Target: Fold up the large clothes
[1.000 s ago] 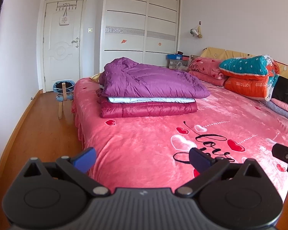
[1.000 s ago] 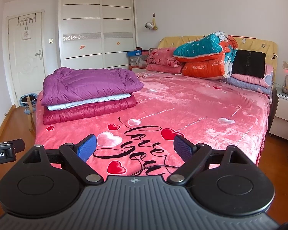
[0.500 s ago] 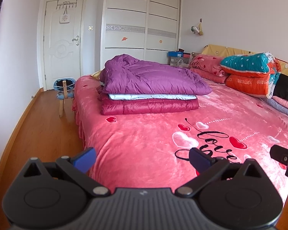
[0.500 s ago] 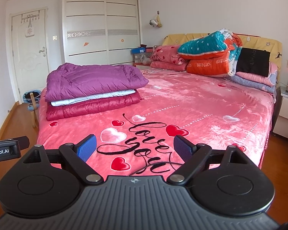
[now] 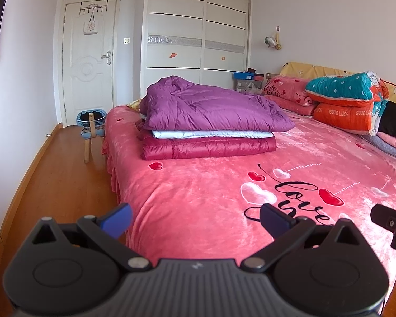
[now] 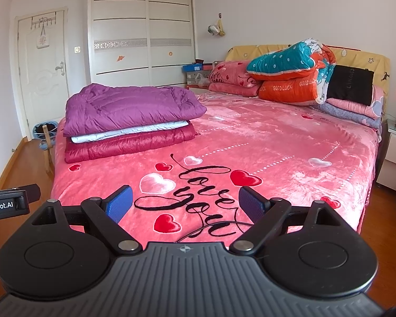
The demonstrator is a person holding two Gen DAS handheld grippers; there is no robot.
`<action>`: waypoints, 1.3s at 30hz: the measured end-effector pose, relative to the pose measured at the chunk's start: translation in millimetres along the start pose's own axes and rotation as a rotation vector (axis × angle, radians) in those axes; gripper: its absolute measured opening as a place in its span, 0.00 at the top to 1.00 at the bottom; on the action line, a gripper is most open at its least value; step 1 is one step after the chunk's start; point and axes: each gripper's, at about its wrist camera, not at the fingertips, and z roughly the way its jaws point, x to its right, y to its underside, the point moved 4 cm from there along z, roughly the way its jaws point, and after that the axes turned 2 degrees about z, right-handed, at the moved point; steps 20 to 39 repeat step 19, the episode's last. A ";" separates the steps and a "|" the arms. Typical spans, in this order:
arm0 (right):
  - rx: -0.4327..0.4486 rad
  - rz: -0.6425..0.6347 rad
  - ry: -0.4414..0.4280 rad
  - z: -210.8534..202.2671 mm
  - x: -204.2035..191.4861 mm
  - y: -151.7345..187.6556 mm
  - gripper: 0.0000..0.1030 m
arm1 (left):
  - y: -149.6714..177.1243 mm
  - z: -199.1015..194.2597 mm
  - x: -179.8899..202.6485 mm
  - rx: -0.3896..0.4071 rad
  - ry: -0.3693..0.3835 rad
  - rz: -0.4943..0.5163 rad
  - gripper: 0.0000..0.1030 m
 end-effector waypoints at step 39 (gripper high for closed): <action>-0.052 0.004 -0.019 15.4 15.2 7.9 0.00 | 11.2 19.1 5.8 -0.046 0.003 0.011 0.01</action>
